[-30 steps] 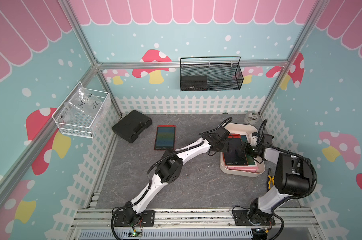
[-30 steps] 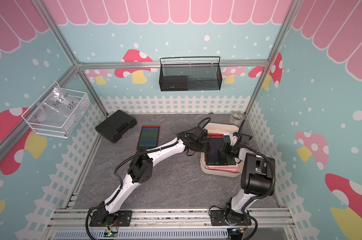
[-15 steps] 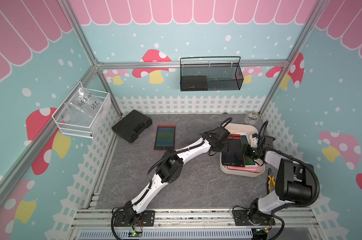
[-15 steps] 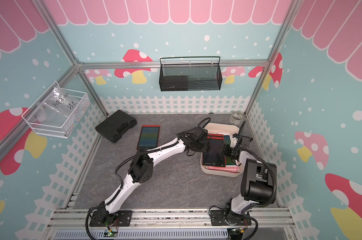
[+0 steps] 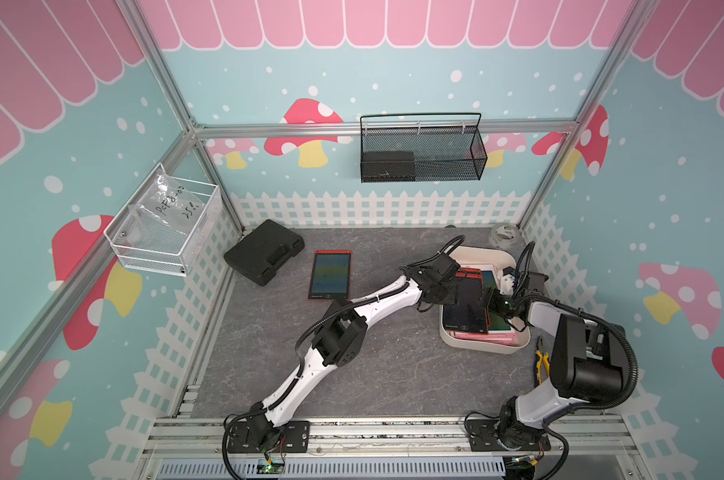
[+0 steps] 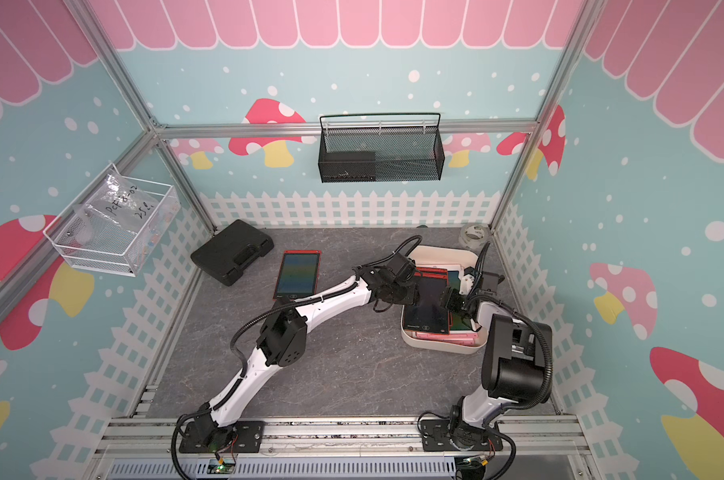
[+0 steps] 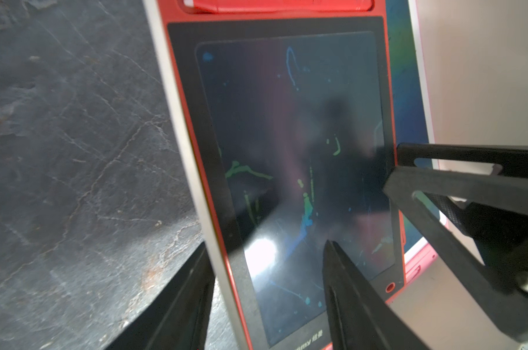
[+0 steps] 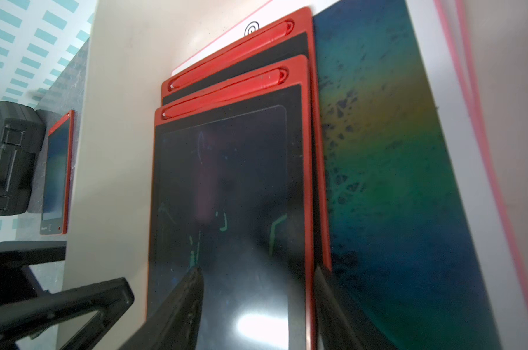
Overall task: Take out the writing tablet from the storage box
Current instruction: Pick up the writing tablet from the storage box.
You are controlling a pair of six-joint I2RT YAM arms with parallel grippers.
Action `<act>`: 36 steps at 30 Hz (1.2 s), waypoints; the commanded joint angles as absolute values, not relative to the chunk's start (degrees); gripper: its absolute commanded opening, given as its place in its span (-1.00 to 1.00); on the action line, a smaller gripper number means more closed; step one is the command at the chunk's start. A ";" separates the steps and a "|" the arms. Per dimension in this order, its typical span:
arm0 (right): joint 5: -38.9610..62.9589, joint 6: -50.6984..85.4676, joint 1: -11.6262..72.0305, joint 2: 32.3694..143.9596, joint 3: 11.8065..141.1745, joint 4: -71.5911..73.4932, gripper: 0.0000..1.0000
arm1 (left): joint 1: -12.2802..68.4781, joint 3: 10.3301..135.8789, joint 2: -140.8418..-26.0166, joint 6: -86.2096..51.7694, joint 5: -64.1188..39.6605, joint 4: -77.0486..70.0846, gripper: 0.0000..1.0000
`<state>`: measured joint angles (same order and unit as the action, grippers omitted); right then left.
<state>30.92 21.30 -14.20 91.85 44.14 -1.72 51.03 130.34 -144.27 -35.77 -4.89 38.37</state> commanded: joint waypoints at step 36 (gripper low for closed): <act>48.95 26.50 -14.09 94.12 39.38 8.08 -0.07 | 51.68 130.08 -146.16 -37.62 -8.69 35.77 0.13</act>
<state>39.57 25.91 -15.88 93.47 40.53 8.01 50.11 130.52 -144.55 -36.97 -3.60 40.03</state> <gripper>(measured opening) 0.469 0.564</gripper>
